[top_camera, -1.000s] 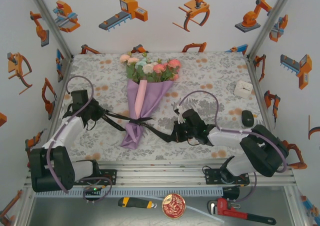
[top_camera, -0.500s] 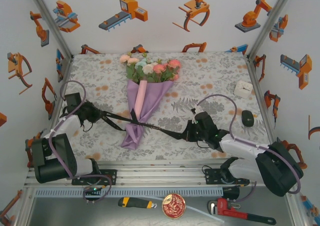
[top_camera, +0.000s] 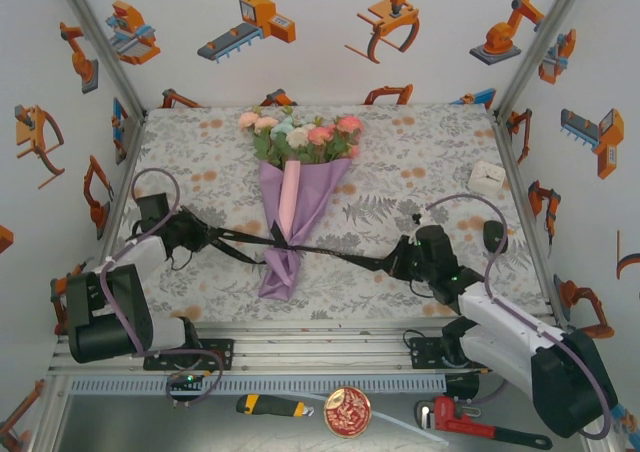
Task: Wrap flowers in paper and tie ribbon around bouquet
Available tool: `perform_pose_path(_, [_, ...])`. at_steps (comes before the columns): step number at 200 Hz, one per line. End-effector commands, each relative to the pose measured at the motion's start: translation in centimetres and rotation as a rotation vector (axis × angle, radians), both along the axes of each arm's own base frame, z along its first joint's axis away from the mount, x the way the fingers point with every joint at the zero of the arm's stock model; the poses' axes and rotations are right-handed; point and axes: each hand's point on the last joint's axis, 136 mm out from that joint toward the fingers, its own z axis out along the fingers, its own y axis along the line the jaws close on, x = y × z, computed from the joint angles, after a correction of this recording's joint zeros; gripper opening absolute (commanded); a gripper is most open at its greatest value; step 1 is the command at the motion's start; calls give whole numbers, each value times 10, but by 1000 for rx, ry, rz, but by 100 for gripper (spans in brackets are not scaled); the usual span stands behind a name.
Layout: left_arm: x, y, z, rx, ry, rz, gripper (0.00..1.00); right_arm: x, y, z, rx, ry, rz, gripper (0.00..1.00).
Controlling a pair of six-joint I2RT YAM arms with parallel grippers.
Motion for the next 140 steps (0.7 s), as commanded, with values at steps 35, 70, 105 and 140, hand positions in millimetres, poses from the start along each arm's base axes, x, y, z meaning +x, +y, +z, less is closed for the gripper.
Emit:
perform_pose_path(35, [-8, -36, 107, 232, -369, -163, 47, 17, -17, 74, -145, -170, 8, 70])
perform_pose_path(70, [-29, -13, 170, 439, -537, -89, 86, 56, -71, 134, -394, -383, -216, 99])
perform_pose_path(105, [-17, 30, 161, 739, -602, 45, 97, 101, -132, 122, -564, -375, -398, 99])
perform_pose_path(140, [4, 66, 111, 948, -485, 120, 97, 142, -170, 78, -607, -319, -464, 99])
